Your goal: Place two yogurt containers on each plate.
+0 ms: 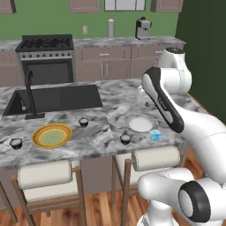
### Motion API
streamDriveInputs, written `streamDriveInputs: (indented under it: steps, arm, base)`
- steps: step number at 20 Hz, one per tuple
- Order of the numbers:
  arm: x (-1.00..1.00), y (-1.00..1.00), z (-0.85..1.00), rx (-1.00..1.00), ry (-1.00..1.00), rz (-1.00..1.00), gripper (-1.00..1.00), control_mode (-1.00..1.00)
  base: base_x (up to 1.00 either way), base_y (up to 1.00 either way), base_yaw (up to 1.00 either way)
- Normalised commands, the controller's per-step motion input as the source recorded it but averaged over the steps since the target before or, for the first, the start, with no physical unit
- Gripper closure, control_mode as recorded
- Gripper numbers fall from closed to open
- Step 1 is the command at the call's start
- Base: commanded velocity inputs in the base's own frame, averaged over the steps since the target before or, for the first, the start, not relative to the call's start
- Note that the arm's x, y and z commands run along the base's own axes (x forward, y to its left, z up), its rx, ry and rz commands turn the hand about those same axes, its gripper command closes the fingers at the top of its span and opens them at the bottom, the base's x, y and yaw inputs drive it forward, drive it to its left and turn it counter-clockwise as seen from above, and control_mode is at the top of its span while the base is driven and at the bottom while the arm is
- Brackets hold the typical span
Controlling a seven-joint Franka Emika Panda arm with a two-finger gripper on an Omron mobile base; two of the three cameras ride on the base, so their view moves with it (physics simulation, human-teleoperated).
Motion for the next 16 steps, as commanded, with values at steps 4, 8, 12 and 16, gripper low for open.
streamDriveInputs:
  steps: [4, 8, 12, 16]
  arm:
    - [-0.04, 0.0, -0.02, 0.0, 0.0, 0.0, -1.0, -1.0]
    - [-0.3, 0.09, -0.22, -0.07, 0.0, 0.0, -1.0, -1.0]
    - [-0.12, 0.55, -0.44, -0.08, 0.0, 0.0, -1.0, -1.0]
    - [0.01, 0.48, -0.63, 0.0, 0.0, 0.0, -1.0, -1.0]
  base:
    - [0.0, 0.0, 0.0]
    - [0.0, 0.0, 0.0]
    - [0.0, 0.0, 0.0]
    - [0.0, 0.0, 0.0]
